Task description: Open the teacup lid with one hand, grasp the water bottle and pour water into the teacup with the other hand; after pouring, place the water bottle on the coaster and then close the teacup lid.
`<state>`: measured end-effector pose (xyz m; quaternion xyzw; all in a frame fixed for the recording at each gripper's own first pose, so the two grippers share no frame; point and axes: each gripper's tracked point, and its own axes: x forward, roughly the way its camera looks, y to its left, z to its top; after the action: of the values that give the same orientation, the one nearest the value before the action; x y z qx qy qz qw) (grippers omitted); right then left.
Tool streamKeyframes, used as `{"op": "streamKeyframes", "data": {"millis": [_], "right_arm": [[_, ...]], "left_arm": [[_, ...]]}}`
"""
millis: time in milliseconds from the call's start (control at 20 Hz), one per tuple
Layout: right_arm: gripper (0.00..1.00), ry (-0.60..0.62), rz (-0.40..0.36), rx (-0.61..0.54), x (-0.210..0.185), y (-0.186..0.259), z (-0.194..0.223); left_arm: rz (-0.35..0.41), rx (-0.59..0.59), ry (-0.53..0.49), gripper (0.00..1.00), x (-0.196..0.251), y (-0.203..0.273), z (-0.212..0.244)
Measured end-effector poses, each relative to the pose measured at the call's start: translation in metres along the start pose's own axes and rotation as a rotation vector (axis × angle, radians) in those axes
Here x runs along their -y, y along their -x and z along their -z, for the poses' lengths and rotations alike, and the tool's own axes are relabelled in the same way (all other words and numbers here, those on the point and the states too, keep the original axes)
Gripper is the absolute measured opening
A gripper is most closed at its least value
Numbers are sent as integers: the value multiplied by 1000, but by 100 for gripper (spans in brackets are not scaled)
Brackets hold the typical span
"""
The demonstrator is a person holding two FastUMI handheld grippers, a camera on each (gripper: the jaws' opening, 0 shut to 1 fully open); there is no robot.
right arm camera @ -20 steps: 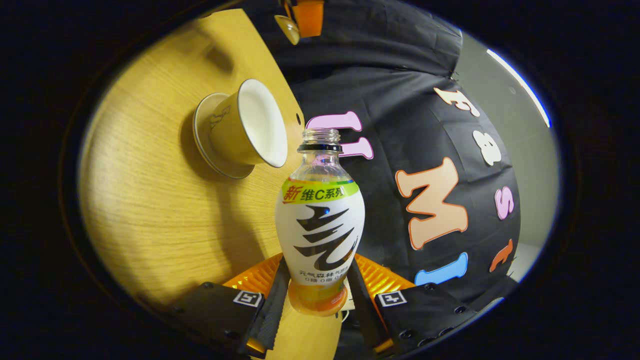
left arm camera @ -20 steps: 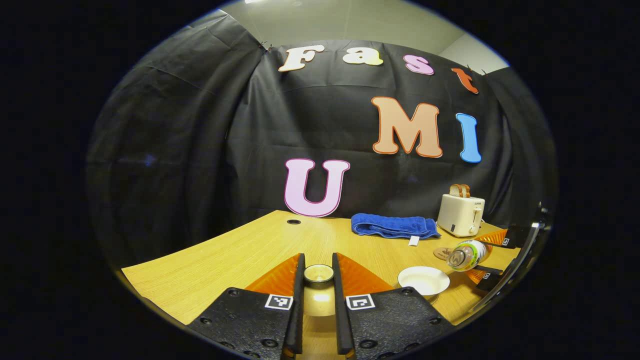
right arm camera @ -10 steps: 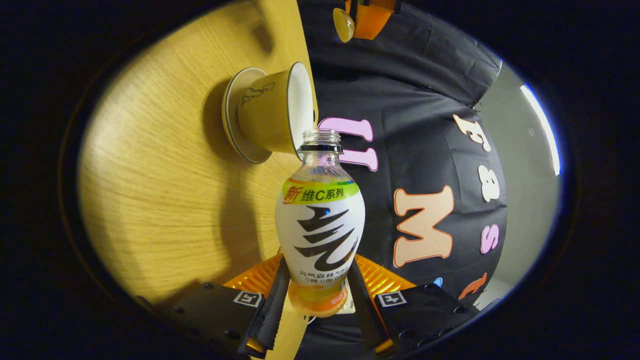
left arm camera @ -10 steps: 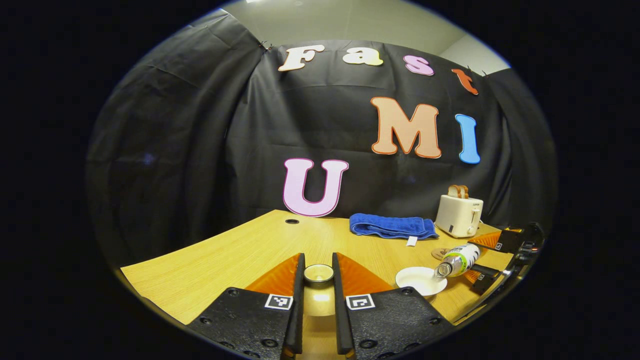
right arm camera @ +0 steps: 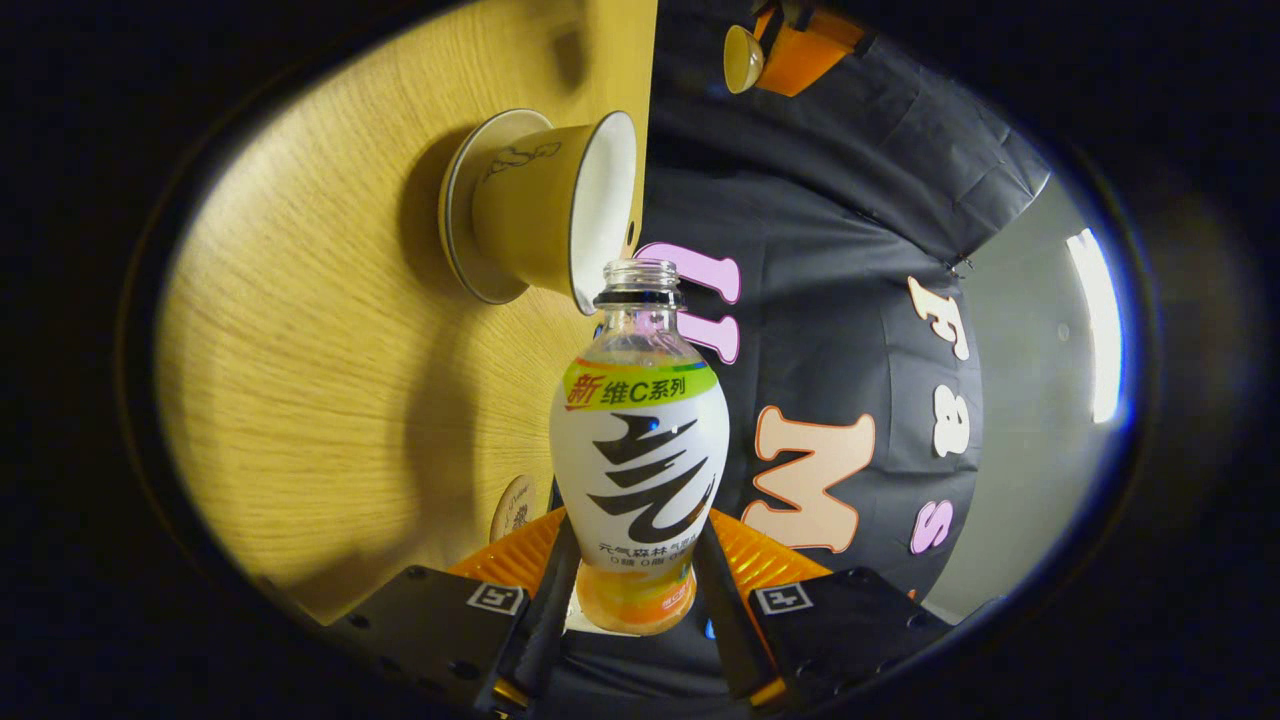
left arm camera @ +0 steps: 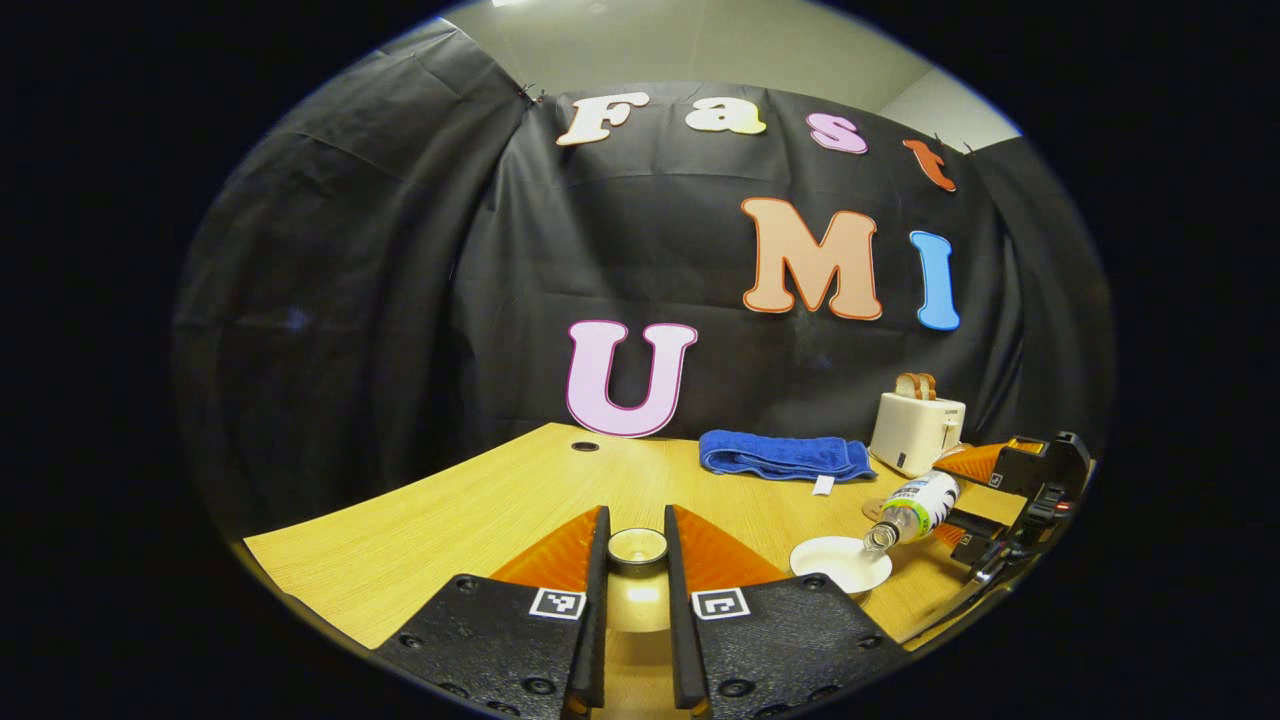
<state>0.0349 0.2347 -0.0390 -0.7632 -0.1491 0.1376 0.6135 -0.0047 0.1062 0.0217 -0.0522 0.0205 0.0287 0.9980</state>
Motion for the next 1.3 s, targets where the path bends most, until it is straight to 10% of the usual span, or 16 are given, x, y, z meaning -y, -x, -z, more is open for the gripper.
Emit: {"op": "streamKeyframes", "data": {"millis": [1300], "right_arm": [[68, 285, 71, 83, 26, -7, -11]], "left_arm": [[7, 18, 19, 24, 0, 6, -11]]}}
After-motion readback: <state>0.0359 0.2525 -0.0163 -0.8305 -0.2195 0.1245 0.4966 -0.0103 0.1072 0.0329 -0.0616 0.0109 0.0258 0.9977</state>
